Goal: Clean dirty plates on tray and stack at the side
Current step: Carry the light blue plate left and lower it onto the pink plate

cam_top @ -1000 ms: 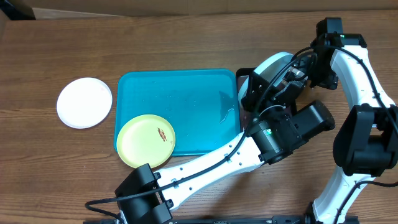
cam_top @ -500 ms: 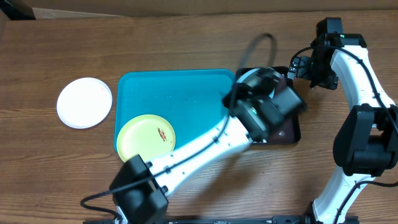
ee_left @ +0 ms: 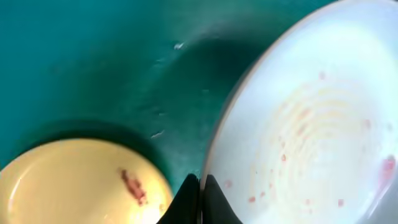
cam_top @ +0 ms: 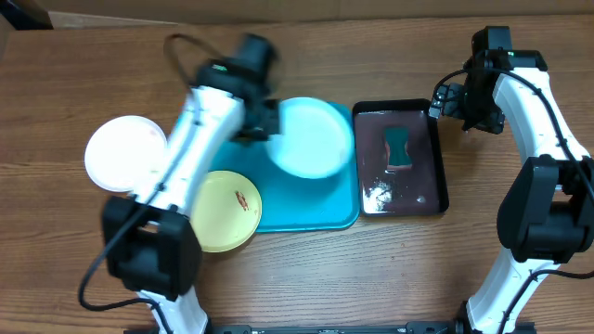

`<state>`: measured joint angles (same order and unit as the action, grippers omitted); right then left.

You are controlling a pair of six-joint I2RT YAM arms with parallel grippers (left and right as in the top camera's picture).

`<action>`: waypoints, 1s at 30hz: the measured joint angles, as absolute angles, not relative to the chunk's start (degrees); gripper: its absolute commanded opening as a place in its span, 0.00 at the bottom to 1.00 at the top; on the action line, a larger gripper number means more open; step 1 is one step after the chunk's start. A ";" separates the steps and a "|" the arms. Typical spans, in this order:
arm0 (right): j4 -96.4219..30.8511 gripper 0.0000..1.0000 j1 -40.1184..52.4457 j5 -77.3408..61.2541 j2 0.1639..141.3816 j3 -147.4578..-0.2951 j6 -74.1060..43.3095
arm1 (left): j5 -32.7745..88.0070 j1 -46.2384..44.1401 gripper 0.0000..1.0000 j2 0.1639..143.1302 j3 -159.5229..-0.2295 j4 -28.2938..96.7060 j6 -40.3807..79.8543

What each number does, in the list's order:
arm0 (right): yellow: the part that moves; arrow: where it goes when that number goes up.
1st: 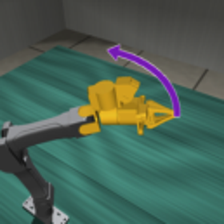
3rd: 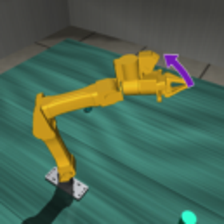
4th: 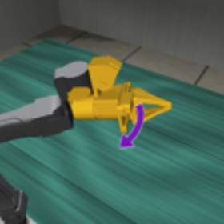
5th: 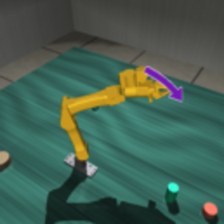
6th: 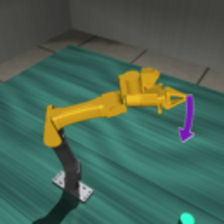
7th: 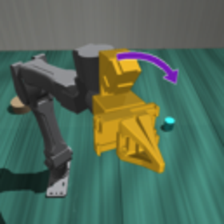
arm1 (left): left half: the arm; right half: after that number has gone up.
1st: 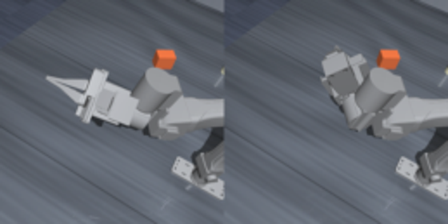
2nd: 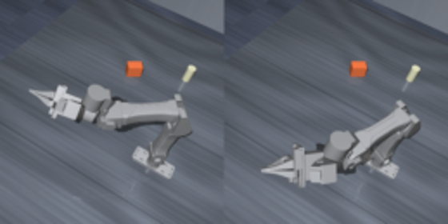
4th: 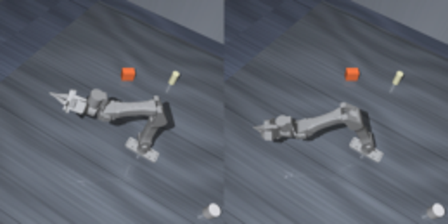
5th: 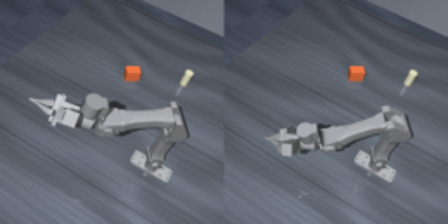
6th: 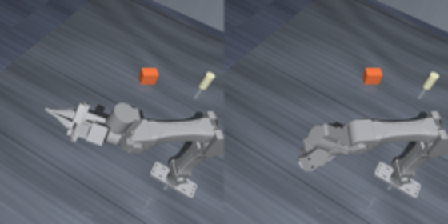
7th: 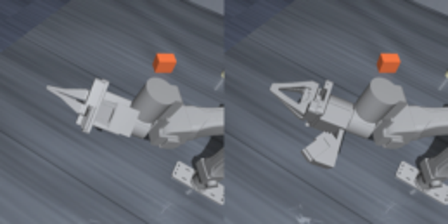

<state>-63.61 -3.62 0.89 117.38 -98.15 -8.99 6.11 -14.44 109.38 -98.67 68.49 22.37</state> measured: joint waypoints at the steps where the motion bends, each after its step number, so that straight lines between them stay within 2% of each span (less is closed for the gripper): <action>1: -63.57 1.00 -3.64 0.86 117.38 -98.15 -8.97 | 7.57 -12.25 0.04 109.38 -98.67 69.28 22.33; 7: -63.59 1.00 -3.62 0.89 117.38 -98.15 -8.97 | 13.19 4.60 0.04 109.38 -98.67 74.37 20.84; 14: -63.59 1.00 -3.62 0.89 117.38 -98.15 -8.97 | 12.12 19.46 0.04 109.38 -98.67 76.58 20.69; 25: -63.59 1.00 -3.62 0.89 117.38 -98.15 -8.97 | 5.78 37.36 0.04 109.38 -98.67 77.21 22.81; 30: -63.61 1.00 -3.62 0.86 117.38 -98.15 -8.97 | 1.48 40.32 0.04 109.38 -98.02 76.14 25.34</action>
<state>-63.61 -3.62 0.86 117.38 -98.15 -8.97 1.48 40.32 109.38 -98.02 76.14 25.34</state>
